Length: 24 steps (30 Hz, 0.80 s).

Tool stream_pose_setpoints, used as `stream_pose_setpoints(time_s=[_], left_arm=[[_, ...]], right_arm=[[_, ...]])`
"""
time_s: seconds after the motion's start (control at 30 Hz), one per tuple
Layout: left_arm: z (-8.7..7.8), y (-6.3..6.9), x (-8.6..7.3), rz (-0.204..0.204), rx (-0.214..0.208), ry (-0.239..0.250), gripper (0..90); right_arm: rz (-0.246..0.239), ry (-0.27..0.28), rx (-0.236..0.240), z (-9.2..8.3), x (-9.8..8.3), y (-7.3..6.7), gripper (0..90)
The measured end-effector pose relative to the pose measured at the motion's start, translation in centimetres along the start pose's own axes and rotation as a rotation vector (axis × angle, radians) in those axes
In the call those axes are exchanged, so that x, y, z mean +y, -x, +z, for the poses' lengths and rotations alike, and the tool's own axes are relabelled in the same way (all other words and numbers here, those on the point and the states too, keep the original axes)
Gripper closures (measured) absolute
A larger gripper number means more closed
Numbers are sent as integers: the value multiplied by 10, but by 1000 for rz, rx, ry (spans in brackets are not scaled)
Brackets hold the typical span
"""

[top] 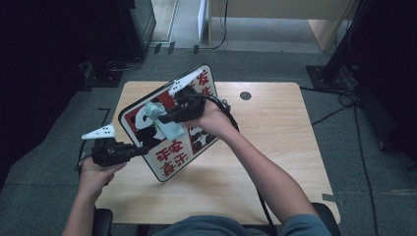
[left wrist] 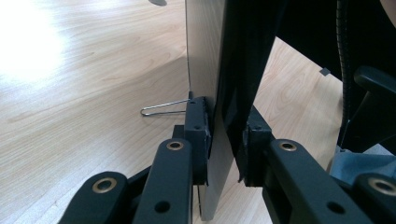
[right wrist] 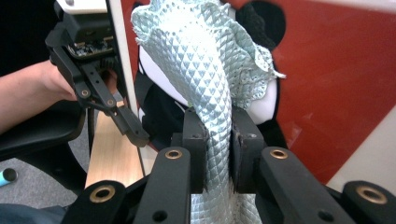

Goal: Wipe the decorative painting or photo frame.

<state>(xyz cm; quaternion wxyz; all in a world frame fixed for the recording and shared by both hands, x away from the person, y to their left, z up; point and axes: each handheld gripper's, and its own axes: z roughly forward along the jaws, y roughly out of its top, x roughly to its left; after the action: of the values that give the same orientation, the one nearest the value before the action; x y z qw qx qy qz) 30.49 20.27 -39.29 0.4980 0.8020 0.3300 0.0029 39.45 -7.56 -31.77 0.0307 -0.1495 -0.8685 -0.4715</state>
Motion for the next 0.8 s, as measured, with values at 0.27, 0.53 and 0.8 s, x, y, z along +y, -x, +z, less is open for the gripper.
stream_pose_setpoints(time_s=[0.27,0.53,0.8], left_arm=[[0,0,0,-2,-3,1,776],[0,0,0,-5,-5,2,775],[1,0,0,-7,-6,1,774]], right_arm=[[5,-11,15,5,-14,2,796],[15,-16,21,9,-25,3,796],[24,-21,32,15,-37,3,795]])
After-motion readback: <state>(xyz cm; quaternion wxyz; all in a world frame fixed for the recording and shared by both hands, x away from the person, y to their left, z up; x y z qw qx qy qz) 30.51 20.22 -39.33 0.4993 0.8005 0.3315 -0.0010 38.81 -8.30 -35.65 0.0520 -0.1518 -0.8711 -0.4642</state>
